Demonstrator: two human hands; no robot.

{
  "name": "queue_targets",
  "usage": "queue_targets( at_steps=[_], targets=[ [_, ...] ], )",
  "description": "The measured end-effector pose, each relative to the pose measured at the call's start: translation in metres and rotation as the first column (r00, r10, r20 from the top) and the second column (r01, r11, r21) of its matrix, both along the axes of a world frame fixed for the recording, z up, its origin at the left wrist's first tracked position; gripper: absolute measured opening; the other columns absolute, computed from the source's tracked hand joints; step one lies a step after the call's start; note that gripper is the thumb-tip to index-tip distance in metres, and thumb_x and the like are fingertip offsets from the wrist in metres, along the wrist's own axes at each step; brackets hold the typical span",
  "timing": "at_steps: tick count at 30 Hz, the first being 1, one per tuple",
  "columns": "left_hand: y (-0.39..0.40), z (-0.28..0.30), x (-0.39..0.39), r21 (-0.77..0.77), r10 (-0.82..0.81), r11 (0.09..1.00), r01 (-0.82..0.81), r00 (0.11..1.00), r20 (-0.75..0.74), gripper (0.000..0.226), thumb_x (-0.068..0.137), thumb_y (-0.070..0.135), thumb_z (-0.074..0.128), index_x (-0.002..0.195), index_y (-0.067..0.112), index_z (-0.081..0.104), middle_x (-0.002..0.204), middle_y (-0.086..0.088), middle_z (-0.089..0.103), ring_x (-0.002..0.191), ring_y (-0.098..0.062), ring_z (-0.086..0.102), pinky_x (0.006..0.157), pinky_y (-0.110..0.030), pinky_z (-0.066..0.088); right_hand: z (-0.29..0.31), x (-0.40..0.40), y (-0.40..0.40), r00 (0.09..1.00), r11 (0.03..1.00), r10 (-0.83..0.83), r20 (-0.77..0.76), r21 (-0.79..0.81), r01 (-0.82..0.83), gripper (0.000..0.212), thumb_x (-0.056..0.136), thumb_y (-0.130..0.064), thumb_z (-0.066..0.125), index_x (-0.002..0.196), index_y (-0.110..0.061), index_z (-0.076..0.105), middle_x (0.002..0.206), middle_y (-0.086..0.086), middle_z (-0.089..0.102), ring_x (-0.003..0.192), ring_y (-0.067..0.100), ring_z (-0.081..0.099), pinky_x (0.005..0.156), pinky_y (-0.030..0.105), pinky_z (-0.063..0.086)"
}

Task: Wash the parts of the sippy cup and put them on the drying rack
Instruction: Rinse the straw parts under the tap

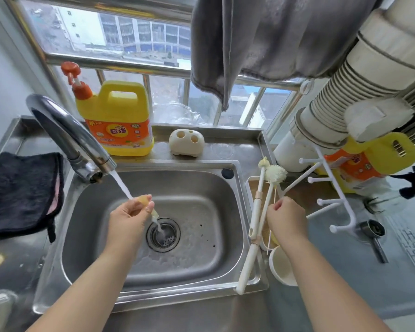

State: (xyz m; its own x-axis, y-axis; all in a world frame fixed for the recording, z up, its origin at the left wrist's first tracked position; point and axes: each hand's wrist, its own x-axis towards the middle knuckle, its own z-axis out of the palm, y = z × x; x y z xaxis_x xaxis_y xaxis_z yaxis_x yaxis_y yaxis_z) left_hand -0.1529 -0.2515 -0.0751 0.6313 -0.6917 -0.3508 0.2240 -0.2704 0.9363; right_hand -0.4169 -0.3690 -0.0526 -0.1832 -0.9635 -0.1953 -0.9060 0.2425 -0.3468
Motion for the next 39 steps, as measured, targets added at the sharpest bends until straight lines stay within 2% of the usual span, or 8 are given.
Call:
queue_targets(
  at_steps=[5,8,13,16,19,23,30,39],
  targets=[
    [0.002,0.006,0.011,-0.035,-0.026,0.999,0.026,1.0,0.0,0.013,0.083,0.0,0.068,0.094,0.006,0.069,0.081,-0.005,0.065,0.066,0.0,0.06,0.06,-0.003,0.044,0.03,0.06,0.027,0.918,0.947,0.304,0.254,-0.181,-0.264,0.007,0.093,-0.023,0.057,0.086,-0.021,0.057,0.081,-0.001,0.066,0.078,0.017,0.06,0.069,0.021,0.046],
    [0.007,0.011,0.02,-0.075,-0.038,0.997,0.036,0.999,-0.021,0.014,0.082,-0.003,0.067,0.093,0.004,0.07,0.082,-0.001,0.068,0.07,0.0,0.063,0.065,-0.005,0.047,0.048,0.106,0.043,0.677,0.906,0.346,0.649,-0.045,-0.42,0.019,0.089,-0.012,0.063,0.093,-0.029,0.056,0.069,-0.003,0.068,0.072,0.016,0.063,0.064,0.009,0.043],
    [0.017,0.019,0.04,-0.101,-0.046,0.994,0.047,0.999,0.017,0.015,0.083,-0.004,0.067,0.094,0.007,0.069,0.081,-0.002,0.069,0.067,0.002,0.063,0.069,-0.014,0.05,0.054,0.159,0.056,0.417,0.805,0.231,0.879,0.068,-0.589,0.022,0.09,0.0,0.057,0.097,-0.018,0.068,0.067,0.003,0.068,0.058,0.014,0.053,0.055,0.019,0.046],
    [0.025,0.021,0.047,-0.098,-0.076,0.992,0.082,0.995,0.069,0.012,0.086,0.008,0.068,0.087,0.02,0.071,0.084,-0.008,0.072,0.073,-0.009,0.063,0.071,-0.024,0.051,0.06,0.178,0.06,0.218,0.782,-0.054,0.974,0.177,-0.597,0.025,0.093,0.008,0.044,0.09,0.0,0.068,0.076,0.014,0.071,0.062,0.016,0.066,0.057,0.018,0.053],
    [0.029,0.022,0.05,-0.093,-0.089,0.991,0.098,0.991,0.098,0.009,0.089,0.015,0.065,0.092,0.017,0.074,0.08,-0.003,0.072,0.065,-0.001,0.061,0.06,-0.014,0.049,0.063,0.185,0.059,0.075,0.767,-0.195,0.978,0.199,-0.61,0.023,0.088,0.013,0.045,0.095,0.003,0.065,0.087,0.017,0.072,0.076,0.019,0.072,0.065,0.019,0.056],
    [0.029,0.021,0.052,-0.068,-0.111,0.99,0.12,0.987,0.116,0.014,0.092,0.017,0.061,0.098,0.014,0.074,0.084,0.007,0.067,0.065,0.007,0.06,0.059,-0.008,0.042,0.062,0.191,0.056,0.144,0.82,0.027,0.989,0.061,-0.57,0.016,0.078,-0.011,0.061,0.09,-0.004,0.068,0.078,0.01,0.073,0.068,0.012,0.07,0.063,0.018,0.055],
    [0.031,0.02,0.054,-0.062,-0.178,0.98,0.187,0.976,0.127,0.013,0.092,0.025,0.06,0.1,0.032,0.069,0.1,0.001,0.065,0.094,-0.014,0.065,0.074,-0.013,0.048,0.06,0.202,0.049,0.286,0.784,0.433,0.855,-0.2,-0.587,0.019,0.094,-0.005,0.053,0.09,-0.011,0.07,0.073,0.006,0.066,0.061,0.01,0.057,0.062,0.019,0.05],
    [0.027,0.023,0.053,-0.066,-0.174,0.981,0.18,0.98,0.097,0.014,0.093,0.015,0.06,0.101,0.017,0.071,0.085,0.003,0.069,0.068,-0.002,0.057,0.063,-0.008,0.043,0.06,0.208,0.045,0.226,0.798,0.386,0.894,-0.201,-0.568,0.027,0.098,-0.003,0.044,0.084,-0.011,0.066,0.066,-0.003,0.064,0.057,0.007,0.052,0.058,0.016,0.046]
  ],
)
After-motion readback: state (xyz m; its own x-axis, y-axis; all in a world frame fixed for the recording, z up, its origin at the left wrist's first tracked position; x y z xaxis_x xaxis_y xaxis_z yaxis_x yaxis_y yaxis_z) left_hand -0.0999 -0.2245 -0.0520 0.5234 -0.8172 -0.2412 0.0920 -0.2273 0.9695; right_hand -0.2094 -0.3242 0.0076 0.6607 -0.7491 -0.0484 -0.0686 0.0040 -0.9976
